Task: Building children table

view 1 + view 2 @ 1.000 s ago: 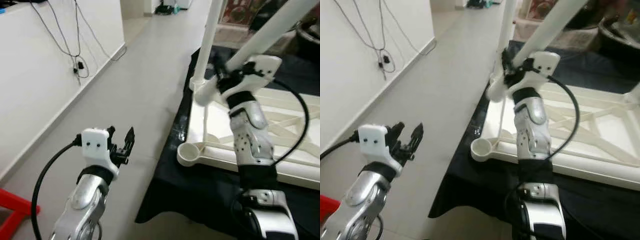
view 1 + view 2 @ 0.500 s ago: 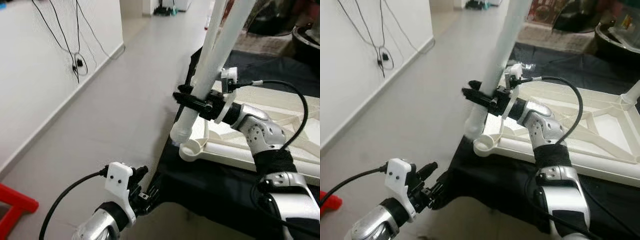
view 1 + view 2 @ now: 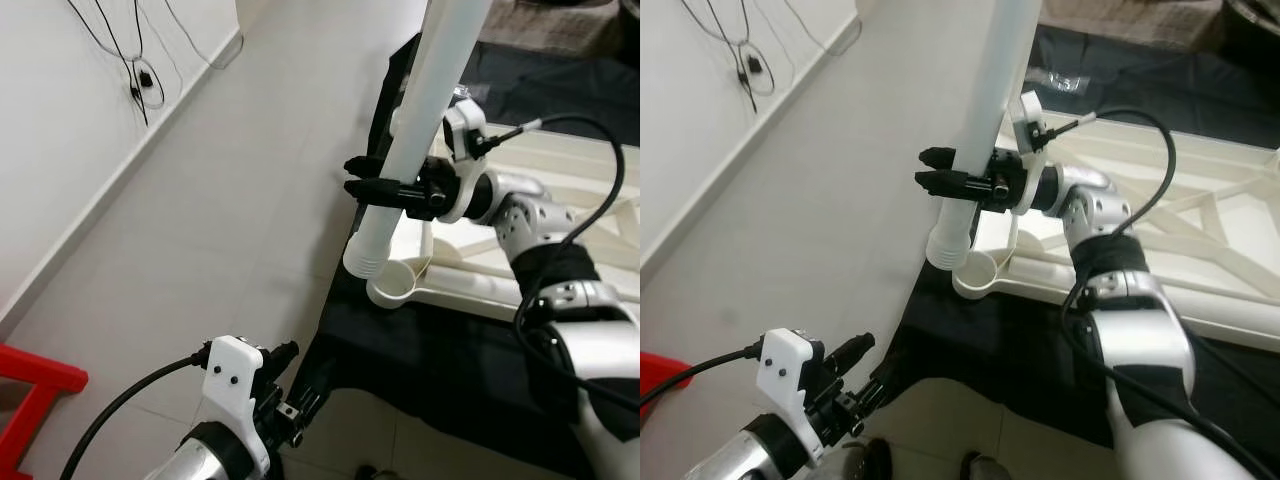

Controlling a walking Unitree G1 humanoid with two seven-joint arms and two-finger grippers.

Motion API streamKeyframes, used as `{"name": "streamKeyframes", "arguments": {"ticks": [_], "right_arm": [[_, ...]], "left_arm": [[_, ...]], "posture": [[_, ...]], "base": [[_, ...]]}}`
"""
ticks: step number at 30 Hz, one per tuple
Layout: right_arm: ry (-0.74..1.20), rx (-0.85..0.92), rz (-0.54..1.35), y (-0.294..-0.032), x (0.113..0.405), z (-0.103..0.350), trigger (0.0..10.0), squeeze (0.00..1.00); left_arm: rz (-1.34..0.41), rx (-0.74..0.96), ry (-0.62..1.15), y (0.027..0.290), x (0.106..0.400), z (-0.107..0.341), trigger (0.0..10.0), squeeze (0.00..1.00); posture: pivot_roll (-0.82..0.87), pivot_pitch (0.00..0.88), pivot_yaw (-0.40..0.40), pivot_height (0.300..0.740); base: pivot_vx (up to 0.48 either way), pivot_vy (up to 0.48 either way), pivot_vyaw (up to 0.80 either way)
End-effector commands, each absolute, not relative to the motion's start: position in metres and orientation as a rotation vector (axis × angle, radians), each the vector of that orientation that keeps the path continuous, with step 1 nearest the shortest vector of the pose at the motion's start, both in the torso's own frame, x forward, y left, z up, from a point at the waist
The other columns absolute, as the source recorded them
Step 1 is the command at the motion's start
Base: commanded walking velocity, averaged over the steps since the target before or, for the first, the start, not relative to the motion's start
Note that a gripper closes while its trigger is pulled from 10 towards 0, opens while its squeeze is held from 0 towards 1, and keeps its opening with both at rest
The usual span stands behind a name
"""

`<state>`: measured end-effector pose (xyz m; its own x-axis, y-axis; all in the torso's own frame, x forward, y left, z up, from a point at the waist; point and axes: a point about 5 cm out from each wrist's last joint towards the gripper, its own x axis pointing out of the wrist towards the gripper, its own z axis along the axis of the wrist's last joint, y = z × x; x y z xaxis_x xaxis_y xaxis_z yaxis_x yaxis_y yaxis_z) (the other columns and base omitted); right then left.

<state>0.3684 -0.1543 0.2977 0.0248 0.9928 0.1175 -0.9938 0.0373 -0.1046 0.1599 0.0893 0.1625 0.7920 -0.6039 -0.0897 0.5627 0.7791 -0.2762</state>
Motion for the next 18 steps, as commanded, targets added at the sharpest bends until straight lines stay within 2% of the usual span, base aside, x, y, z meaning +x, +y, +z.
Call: {"name": "streamKeyframes", "arguments": {"ticks": [1, 12, 18], "right_arm": [[-0.180, -0.023, 1.559, -0.153, 0.368, 0.299, 10.0, 0.00], [-0.292, -0.071, 1.554, -0.158, 0.366, 0.331, 10.0, 0.00], [-0.397, 0.018, 1.541, -0.174, 0.361, 0.350, 10.0, 0.00]], "left_arm": [[-0.636, -0.234, 0.209, 0.090, 0.155, 0.160, 10.0, 0.00], [-0.631, -0.229, 0.239, 0.096, 0.149, 0.160, 10.0, 0.00], [-0.630, -0.226, 0.248, 0.095, 0.149, 0.159, 10.0, 0.00]], "posture": [[0.20, 0.361, -0.037, 0.740], [0.21, 0.367, -0.022, 0.740], [0.19, 0.338, -0.024, 0.740]], "base": [[0.000, 0.000, 0.00], [0.000, 0.000, 0.00], [0.000, 0.000, 0.00]]}}
